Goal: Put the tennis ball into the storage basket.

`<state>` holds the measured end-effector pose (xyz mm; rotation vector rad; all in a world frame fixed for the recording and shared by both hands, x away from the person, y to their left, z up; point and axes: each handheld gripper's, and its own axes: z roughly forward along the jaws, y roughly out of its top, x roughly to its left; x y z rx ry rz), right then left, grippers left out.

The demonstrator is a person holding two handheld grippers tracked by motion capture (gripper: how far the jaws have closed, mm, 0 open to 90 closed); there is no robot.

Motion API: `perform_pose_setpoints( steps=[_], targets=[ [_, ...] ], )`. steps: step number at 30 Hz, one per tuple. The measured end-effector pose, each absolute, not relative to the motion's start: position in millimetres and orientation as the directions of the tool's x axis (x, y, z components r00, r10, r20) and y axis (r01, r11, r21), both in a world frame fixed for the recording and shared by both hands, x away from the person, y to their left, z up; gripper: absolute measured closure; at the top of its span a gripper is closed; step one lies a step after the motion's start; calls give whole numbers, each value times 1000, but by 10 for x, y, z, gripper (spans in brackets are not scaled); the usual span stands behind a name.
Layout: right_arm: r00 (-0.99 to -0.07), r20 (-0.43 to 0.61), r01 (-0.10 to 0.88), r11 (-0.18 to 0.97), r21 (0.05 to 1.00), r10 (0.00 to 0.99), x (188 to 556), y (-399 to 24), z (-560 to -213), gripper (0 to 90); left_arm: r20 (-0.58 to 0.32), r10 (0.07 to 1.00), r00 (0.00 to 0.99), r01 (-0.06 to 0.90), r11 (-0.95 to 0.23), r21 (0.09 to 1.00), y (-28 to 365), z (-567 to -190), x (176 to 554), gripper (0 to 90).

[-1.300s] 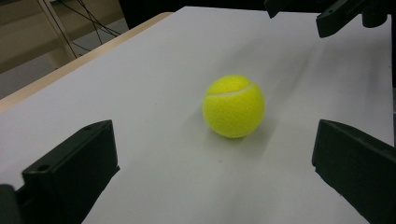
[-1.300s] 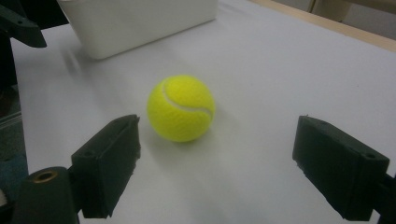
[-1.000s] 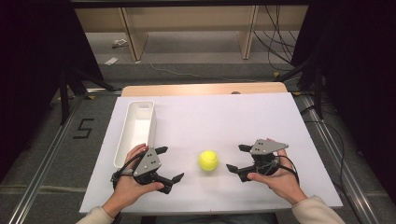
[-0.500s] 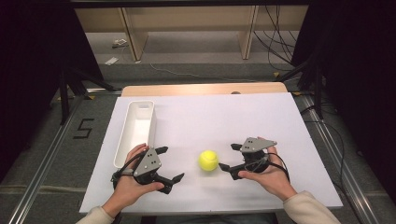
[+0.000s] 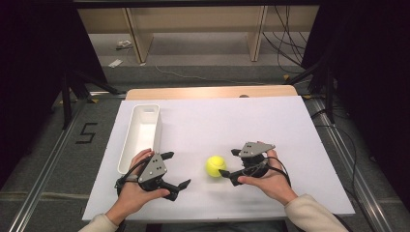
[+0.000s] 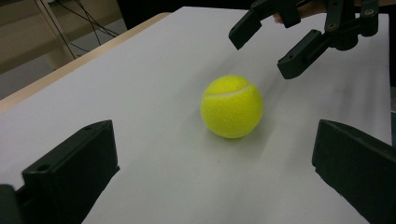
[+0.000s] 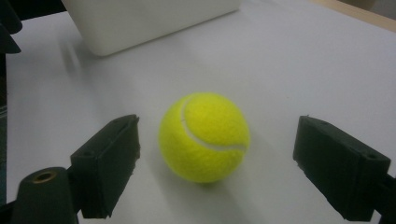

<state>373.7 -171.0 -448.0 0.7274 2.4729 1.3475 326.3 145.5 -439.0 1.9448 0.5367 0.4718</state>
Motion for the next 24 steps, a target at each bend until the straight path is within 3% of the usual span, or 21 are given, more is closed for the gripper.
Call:
perform_pose_setpoints(
  steps=[24],
  targets=[
    [-858,48,342,499,796,512,3882,-1448,-4676,152,91,559,824,158,-381,911,1459,-4386,3262,0]
  ],
)
